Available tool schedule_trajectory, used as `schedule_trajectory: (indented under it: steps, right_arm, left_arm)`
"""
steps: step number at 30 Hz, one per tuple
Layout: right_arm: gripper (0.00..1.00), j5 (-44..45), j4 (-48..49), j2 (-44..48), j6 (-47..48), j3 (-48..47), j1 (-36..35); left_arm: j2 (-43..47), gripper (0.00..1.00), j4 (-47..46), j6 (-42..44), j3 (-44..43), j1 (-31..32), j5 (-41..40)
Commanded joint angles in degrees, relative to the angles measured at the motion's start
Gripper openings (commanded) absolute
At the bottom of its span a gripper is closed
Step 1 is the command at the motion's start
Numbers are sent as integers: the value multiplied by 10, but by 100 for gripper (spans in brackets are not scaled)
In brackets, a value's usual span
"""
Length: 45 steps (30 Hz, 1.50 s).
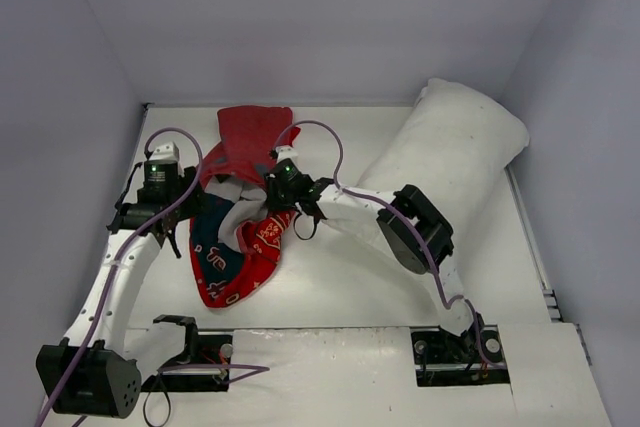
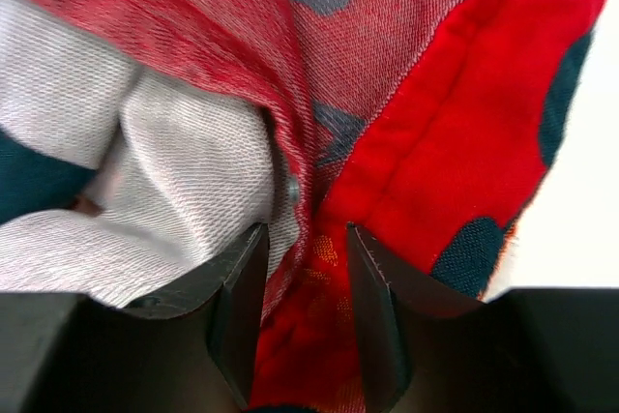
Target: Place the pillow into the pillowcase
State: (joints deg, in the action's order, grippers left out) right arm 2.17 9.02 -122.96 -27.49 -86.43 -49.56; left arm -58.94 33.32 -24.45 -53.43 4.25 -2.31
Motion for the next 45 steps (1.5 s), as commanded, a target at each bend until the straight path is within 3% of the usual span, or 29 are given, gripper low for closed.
schedule_trajectory:
  steps: [1, 5, 6, 7, 10, 16, 25, 36, 45]
  right_arm:
    - [34, 20, 25, -7, -21, -23, -4]
    - [29, 26, 25, -15, -29, -18, -4]
    - [24, 27, 25, -11, -27, -16, -4]
    - [13, 33, 25, -6, -15, -15, -4]
    - [0, 54, 24, 37, 29, -8, -4]
    - [0, 66, 23, 201, 127, 70, 15]
    - [2, 20, 14, 365, 163, 233, 60]
    - [1, -36, 15, 387, 174, 275, 104]
    - [1, -67, 16, 363, 185, 247, 107]
  left_arm:
    - [15, 53, -1, 10, -12, -2, 7]
    - [22, 53, 13, 18, -19, -2, 5]
    - [22, 53, 16, 18, -21, -3, 4]
    - [24, 53, 17, 20, -22, -2, 2]
    - [22, 53, 17, 20, -28, -2, 5]
    - [11, 53, 14, 23, -32, -3, 3]
    - [-41, 53, -25, 27, -44, -2, 23]
    - [-91, 53, -71, 79, -57, 26, 158]
    - [-61, 53, -71, 60, -1, 124, 149]
